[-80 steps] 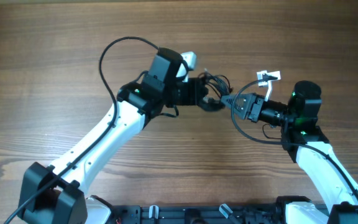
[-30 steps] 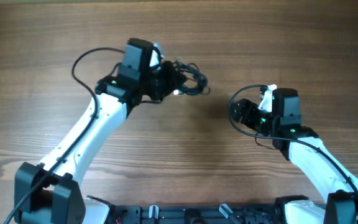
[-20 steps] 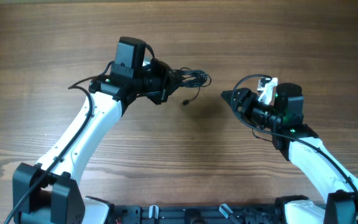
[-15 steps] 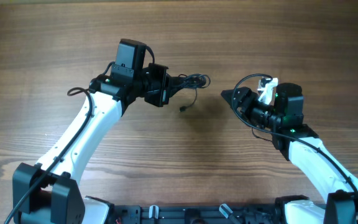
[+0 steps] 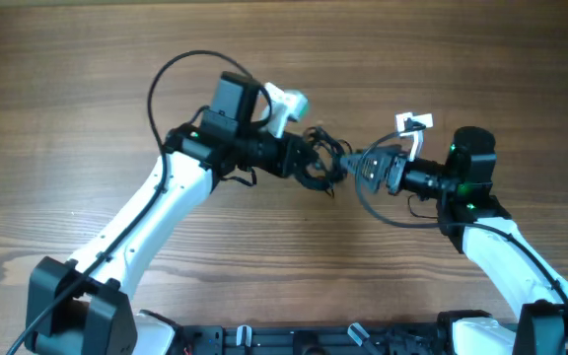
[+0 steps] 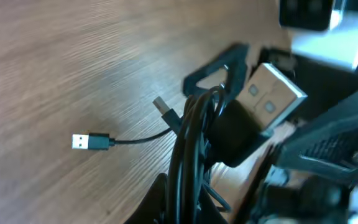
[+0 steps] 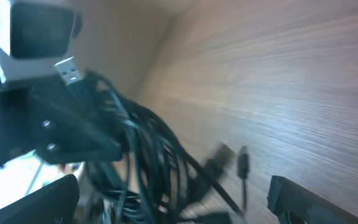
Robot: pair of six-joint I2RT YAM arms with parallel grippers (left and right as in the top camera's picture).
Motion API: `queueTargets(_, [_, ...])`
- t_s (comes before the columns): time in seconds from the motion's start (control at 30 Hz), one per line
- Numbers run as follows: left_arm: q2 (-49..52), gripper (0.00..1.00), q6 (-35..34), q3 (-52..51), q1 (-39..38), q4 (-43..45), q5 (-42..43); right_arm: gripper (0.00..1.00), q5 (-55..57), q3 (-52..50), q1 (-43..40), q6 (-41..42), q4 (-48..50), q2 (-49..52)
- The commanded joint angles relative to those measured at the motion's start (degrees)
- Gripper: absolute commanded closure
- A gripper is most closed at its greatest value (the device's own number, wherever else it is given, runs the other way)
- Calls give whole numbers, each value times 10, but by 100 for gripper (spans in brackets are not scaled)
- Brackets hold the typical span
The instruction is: Untangle cables
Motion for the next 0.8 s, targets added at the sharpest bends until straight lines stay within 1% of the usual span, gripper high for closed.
queueTargets(0.0, [-13,96,140,12,-28,2,17,0,-64,3,-2,-87,-8,4])
queueTargets(0.1, [-13,96,139,12,-33,1,20,1,-62,3,-2,-111,-7,4])
queueTargets(0.13, [-13,96,139,12,-33,2,38,1,-63,3,-1,-116,-8,4])
queueTargets(0.17, [-13,96,139,12,-33,2,56,12,-63,3,-1,-129,-14,4])
queueTargets(0.2, [-13,94,139,12,-33,2,57,31,-63,3,-1,-142,-25,4])
queueTargets(0.23, [-13,94,139,12,-33,2,57,44,-63,3,-1,-142,-34,4])
queueTargets(0.27, [-13,94,139,12,-32,4,57,54,-63,3,-1,-142,-42,4])
queueTargets(0.3, [-13,94,139,12,-32,10,58,62,-63,3,-1,-142,-46,4])
queueTargets(0.33, [-13,94,139,12,-32,17,60,67,-63,3,-1,-141,-47,4])
queueTargets(0.4, [-13,91,139,12,-32,37,84,84,-72,3,-1,-140,-46,4])
queueTargets(0.43, [-13,82,139,12,-31,48,83,96,-73,3,-1,-137,-46,4])
queueTargets(0.47, [-13,62,139,12,-29,53,82,96,-73,3,-1,-137,-46,4])
queueTargets(0.5, [-13,30,136,12,-23,59,74,95,-66,3,-1,-125,-46,4])
queueTargets(0.53, [-13,0,111,12,-16,69,56,96,-45,3,-1,-97,-46,4])
queueTargets(0.6, [-13,0,3,12,8,98,17,96,-7,3,-1,-72,-46,4])
queueTargets(0.67, [-13,0,-121,12,42,132,-16,96,29,3,-1,-31,-46,4])
queueTargets(0.77, [-13,0,-227,12,66,135,-58,96,66,3,-1,31,-45,4])
